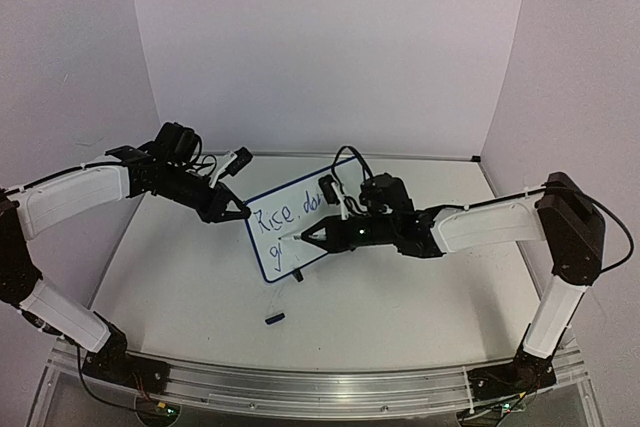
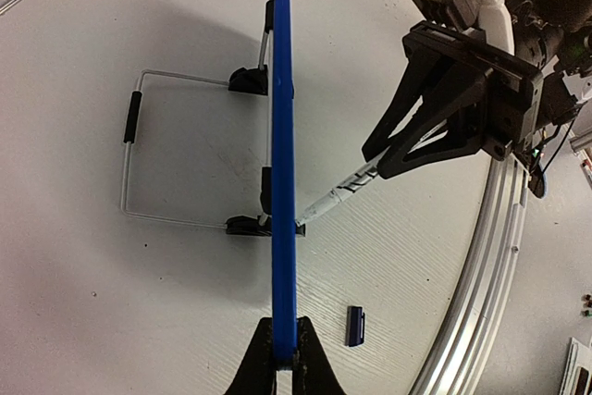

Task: Write a sentence on the whiteboard
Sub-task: Write with the whiteboard marker on the whiteboard.

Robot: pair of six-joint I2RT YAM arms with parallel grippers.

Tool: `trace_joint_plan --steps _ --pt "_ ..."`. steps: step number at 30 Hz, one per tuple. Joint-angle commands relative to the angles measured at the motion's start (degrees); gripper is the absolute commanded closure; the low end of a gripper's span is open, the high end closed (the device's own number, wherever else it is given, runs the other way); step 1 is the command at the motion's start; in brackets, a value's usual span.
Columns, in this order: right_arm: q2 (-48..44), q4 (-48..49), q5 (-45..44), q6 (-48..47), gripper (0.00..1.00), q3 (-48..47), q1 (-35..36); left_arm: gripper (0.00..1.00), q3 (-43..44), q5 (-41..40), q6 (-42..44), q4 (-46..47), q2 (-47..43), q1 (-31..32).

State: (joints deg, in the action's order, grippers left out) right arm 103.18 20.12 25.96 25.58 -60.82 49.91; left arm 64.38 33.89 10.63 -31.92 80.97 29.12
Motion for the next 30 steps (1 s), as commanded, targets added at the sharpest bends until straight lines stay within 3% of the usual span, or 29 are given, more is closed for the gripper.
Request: trace_joint_plan --steps 1,20,30 --pt "1.37 1.77 -1.22 -0.14 1.00 -2.38 -0.06 1.00 1.09 -0.04 0.13 -1.74 1.25 0.93" --pt "-4.60 2.65 -0.59 -0.89 1.00 2.82 -0.05 1.00 1.05 0.10 0.09 -1.72 1.12 0.94" --pt "-2.16 2.28 -2.04 -0.97 1.00 1.16 -0.04 1.00 1.05 0.15 0.10 -1.76 1.36 0.93"
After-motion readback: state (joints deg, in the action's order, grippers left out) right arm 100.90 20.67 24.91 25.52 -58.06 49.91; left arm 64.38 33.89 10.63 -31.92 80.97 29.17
